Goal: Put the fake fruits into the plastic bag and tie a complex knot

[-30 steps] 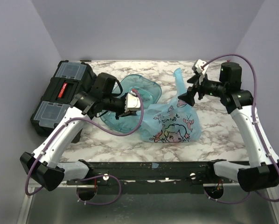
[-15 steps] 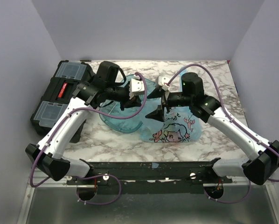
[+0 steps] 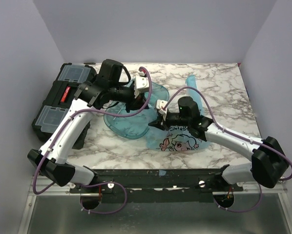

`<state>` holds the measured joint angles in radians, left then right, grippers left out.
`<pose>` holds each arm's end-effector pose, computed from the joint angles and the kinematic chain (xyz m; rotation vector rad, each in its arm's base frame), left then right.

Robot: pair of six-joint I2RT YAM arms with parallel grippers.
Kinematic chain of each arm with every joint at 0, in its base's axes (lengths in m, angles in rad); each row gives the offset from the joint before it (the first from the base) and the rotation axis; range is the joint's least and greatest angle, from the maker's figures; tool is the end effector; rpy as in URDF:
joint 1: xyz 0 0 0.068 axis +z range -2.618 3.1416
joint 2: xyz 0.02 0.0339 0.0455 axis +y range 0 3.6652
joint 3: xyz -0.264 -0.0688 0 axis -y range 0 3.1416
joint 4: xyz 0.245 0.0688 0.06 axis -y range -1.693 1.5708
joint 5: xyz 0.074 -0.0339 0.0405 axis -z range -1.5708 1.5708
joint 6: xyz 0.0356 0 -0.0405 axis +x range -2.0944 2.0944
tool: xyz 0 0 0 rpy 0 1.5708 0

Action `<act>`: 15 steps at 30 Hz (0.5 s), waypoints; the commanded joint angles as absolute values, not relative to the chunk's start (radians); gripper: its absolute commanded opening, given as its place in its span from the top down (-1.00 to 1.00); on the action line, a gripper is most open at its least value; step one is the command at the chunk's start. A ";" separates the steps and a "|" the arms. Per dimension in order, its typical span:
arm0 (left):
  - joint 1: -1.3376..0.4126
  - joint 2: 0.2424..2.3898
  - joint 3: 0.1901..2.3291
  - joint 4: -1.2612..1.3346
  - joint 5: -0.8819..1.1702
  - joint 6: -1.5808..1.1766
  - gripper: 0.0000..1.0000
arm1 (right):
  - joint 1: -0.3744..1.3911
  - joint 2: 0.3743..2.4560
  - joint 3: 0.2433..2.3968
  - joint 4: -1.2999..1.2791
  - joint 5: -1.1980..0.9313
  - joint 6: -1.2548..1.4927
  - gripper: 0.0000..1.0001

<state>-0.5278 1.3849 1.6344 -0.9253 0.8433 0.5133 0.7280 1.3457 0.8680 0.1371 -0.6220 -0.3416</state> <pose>0.2199 -0.1590 0.4305 1.4289 1.5883 -0.9441 0.2126 0.2173 0.2771 -1.3309 1.4056 0.8515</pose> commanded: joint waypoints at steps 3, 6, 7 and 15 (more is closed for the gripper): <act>-0.468 1.379 1.720 -0.914 0.908 0.483 1.00 | 0.714 1.335 0.665 0.205 -0.487 -0.453 0.98; -0.443 1.373 1.737 -0.917 0.907 0.493 1.00 | 0.701 1.336 0.614 0.224 -0.472 -0.484 0.95; -0.437 1.372 1.742 -0.916 0.902 0.497 1.00 | 0.700 1.339 0.598 0.229 -0.463 -0.494 0.88; -0.417 1.361 1.720 -0.940 0.932 0.526 1.00 | 0.690 1.396 0.601 0.249 -0.446 -0.494 0.64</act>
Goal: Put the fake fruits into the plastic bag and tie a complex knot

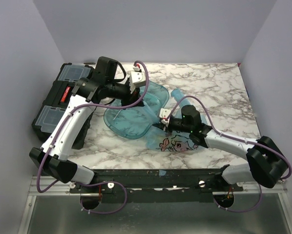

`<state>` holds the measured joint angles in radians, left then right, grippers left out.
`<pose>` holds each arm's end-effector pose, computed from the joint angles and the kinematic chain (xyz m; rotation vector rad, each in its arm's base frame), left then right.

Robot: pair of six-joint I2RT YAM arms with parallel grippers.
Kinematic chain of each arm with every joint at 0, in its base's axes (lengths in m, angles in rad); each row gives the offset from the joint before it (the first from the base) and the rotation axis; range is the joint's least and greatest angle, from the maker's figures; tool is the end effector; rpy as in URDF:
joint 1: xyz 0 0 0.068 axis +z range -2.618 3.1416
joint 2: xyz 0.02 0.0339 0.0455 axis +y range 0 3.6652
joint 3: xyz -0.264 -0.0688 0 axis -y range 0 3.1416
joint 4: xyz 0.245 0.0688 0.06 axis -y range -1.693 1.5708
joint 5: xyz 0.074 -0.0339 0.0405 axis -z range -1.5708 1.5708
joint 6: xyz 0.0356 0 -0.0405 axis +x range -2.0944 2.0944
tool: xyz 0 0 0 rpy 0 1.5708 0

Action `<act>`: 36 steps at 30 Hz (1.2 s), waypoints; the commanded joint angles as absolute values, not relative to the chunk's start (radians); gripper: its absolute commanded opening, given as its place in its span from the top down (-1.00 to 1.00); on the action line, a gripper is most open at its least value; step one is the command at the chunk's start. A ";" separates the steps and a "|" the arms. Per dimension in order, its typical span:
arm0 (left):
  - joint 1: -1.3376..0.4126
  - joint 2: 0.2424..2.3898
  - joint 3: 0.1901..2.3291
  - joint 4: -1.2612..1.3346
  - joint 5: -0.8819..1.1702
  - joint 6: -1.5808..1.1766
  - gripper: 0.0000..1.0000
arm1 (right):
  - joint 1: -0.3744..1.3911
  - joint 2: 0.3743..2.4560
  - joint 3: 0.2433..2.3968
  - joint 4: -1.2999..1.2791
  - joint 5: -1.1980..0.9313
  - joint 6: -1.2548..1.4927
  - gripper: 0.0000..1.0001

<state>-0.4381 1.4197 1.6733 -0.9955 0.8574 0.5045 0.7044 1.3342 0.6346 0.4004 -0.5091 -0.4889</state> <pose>0.2368 -0.1407 0.4283 1.3469 1.7011 -0.9406 0.2056 0.1975 0.2273 -1.3287 1.3261 0.6232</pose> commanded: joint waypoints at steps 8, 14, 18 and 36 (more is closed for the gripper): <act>-0.415 1.335 1.707 -0.888 0.914 0.515 1.00 | 0.686 1.406 0.579 0.241 -0.441 -0.531 0.97; -0.427 1.336 1.653 -0.905 0.901 0.557 1.00 | 0.686 1.324 0.730 0.107 -0.507 -0.479 0.16; -0.440 1.325 1.595 -0.875 0.891 0.573 1.00 | 0.687 1.253 0.856 -0.067 -0.551 -0.461 -0.49; -0.449 1.351 1.590 -0.906 0.911 0.646 1.00 | 0.310 1.121 1.290 -0.616 -0.603 -0.279 -0.81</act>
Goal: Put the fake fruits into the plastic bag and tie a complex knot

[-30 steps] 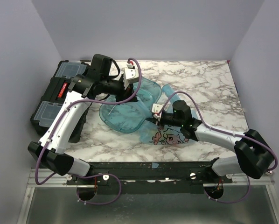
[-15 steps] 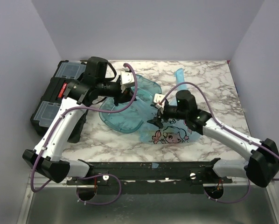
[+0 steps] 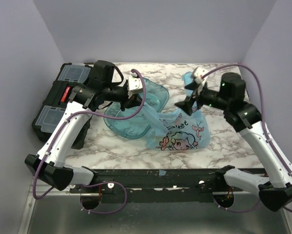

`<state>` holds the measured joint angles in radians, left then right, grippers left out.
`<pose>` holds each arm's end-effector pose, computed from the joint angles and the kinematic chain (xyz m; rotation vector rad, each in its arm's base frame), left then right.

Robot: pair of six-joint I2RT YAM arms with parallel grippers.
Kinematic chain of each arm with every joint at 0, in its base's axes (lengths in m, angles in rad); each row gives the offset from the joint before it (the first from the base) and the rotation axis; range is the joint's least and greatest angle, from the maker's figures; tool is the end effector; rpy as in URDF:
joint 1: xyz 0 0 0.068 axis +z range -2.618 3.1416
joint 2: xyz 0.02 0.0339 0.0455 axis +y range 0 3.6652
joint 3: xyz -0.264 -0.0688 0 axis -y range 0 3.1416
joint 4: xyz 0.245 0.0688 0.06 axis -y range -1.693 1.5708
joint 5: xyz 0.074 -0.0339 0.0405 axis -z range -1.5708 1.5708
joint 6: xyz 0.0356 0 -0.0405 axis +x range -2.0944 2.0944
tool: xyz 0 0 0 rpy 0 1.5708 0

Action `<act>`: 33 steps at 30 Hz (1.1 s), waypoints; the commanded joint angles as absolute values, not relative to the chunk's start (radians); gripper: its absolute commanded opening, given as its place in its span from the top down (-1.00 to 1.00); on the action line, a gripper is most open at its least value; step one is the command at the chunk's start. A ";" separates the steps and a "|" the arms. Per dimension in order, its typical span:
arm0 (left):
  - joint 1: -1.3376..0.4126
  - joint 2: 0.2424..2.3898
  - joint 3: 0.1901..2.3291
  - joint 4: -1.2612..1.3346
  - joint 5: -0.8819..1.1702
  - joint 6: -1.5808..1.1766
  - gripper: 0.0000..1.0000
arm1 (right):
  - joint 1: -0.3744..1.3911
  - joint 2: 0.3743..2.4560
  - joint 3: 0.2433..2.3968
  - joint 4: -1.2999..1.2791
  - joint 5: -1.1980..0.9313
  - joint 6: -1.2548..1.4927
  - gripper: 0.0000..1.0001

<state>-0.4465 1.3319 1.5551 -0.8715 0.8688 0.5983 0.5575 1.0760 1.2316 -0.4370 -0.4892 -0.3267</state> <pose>0.2232 -0.1370 0.4242 1.4156 1.5225 -0.8608 0.1852 0.1352 0.4138 -1.0935 1.5074 0.6122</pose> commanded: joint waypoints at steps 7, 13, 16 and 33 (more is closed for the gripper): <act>-0.449 1.375 1.625 -0.940 0.911 0.672 1.00 | -0.055 1.332 1.449 -0.912 -0.927 -0.530 -0.87; -0.449 1.396 1.645 -0.945 0.909 0.671 1.00 | -0.075 1.488 1.495 -0.976 -1.026 -0.629 -0.92; -0.450 1.402 1.656 -0.949 0.910 0.668 1.00 | -0.075 1.563 1.507 -0.950 -1.048 -0.642 -0.92; -0.452 1.467 1.743 -1.007 0.884 0.687 1.00 | -0.037 1.869 1.633 -1.143 -1.276 -0.719 -0.14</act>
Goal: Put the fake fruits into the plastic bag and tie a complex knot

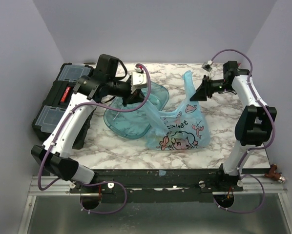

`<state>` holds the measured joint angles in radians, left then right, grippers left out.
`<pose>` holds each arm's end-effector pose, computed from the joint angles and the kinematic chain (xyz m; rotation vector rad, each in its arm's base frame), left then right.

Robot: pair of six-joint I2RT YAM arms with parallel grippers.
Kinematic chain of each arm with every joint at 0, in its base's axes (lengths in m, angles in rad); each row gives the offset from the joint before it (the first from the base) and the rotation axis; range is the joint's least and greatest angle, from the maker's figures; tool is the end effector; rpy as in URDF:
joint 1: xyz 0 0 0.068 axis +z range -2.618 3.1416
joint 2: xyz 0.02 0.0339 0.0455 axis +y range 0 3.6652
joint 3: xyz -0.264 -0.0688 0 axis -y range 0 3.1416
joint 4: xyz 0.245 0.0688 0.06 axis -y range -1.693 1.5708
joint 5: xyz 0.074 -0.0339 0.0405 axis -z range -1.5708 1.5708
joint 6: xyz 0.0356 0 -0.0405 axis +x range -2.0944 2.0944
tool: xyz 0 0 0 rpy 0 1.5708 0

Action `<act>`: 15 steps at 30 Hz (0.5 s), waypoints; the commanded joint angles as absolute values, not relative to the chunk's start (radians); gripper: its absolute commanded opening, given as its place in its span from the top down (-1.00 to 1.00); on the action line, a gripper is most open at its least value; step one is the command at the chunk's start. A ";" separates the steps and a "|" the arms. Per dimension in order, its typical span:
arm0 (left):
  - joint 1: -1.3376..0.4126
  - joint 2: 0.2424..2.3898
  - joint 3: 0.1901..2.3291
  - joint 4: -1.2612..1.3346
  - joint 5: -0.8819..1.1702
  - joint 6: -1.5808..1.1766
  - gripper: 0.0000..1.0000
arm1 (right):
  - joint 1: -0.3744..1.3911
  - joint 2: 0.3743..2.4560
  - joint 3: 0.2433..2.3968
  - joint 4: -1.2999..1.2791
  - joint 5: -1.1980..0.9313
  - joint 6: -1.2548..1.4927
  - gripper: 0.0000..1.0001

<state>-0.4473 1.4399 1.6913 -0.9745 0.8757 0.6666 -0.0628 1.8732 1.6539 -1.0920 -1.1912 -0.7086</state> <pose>0.2411 -0.1460 0.4302 1.4698 1.5307 -0.8637 0.3745 0.0096 0.2865 -0.8704 1.9967 1.2559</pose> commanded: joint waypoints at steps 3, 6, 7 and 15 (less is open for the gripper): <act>-0.457 1.491 1.777 -1.029 0.868 0.691 1.00 | -0.001 1.827 1.608 -1.097 -1.262 -0.653 0.39; -0.494 1.525 1.846 -1.058 0.798 0.707 1.00 | 0.084 1.725 1.534 -0.946 -1.121 -0.528 0.98; -0.508 1.535 1.866 -1.063 0.772 0.709 1.00 | 0.103 1.677 1.498 -0.892 -1.085 -0.500 0.98; -0.624 1.599 1.924 -0.945 0.731 0.680 1.00 | 0.209 1.523 1.437 -0.777 -0.974 -0.406 0.86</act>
<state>-0.5728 1.5757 1.9133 -1.0191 0.7673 0.6872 0.1928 1.5520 1.4315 -0.8585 -1.0489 -0.4709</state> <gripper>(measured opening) 0.009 0.037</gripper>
